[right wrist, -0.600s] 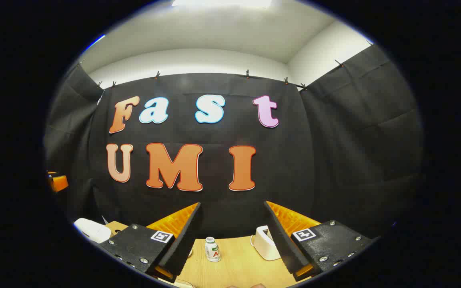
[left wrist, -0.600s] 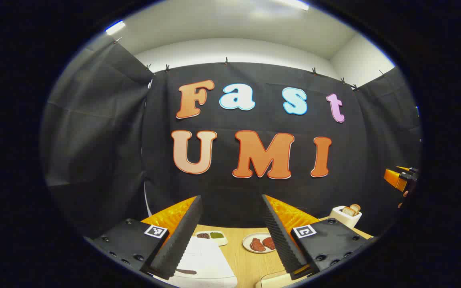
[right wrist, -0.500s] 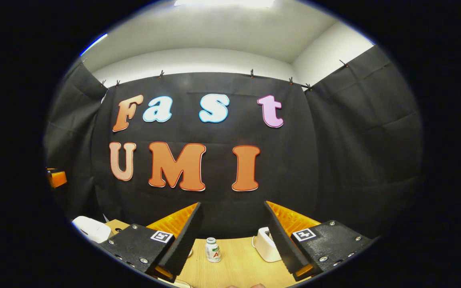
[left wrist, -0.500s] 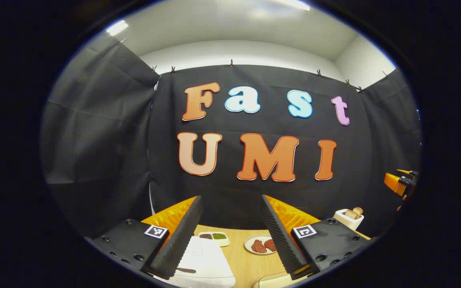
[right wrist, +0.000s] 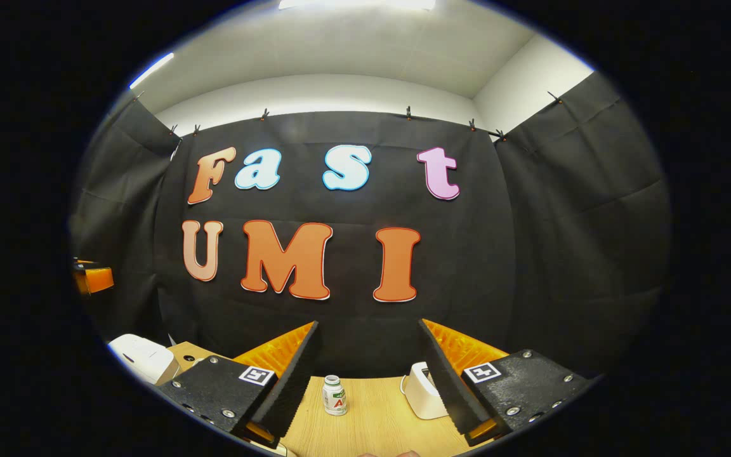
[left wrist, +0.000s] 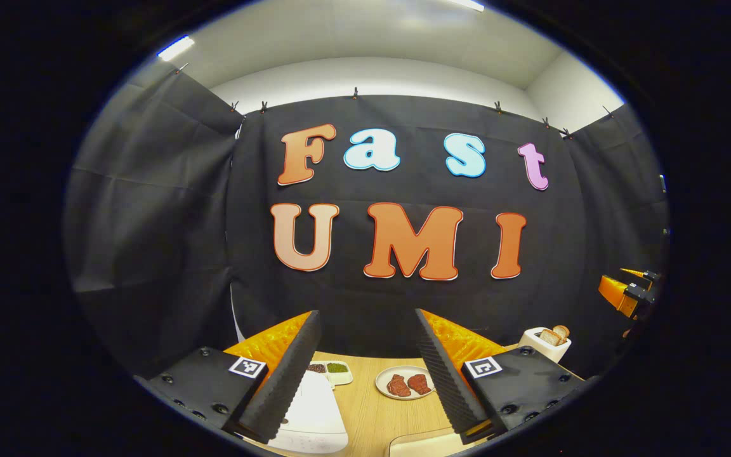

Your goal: Close the left gripper, press the button to open the rice cooker; take a wooden spoon from the chopstick holder with the right hand, scoop a spoonful of rice and pour it into the rice cooker, then put the wooden spoon back into the chopstick holder.

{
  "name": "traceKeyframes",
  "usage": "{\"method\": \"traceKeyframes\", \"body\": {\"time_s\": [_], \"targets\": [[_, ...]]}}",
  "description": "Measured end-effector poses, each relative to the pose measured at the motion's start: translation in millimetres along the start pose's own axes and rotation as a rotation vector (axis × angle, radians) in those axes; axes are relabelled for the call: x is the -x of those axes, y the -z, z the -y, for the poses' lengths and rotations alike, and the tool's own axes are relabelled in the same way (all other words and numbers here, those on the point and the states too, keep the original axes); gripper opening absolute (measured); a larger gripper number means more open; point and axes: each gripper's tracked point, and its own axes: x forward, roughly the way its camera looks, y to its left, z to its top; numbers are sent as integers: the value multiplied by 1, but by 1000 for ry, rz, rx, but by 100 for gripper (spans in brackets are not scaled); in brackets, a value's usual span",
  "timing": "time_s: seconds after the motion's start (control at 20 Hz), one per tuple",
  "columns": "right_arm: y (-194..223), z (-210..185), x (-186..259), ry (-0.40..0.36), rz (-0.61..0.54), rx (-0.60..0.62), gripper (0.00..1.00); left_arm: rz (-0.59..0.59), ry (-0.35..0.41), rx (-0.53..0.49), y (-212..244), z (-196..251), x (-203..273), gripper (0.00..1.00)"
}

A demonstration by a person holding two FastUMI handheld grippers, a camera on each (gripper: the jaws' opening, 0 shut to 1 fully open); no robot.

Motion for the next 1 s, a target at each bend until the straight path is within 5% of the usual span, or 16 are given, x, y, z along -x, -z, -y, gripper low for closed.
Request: {"method": "traceKeyframes", "body": {"time_s": [0.45, 0.8, 1.0], "targets": [[-16, -34, -24, -50, 18, 18, 97, 69, 20, -39, -25, -2, -15, 98], [4, -64, -34, -82, -70, 72, 94, -8, -15, 187, -19, -34, -57, 99], [30, -76, -35, -132, -156, 40, 94, 2, -54, 138, -21, -47, -67, 100]]}}
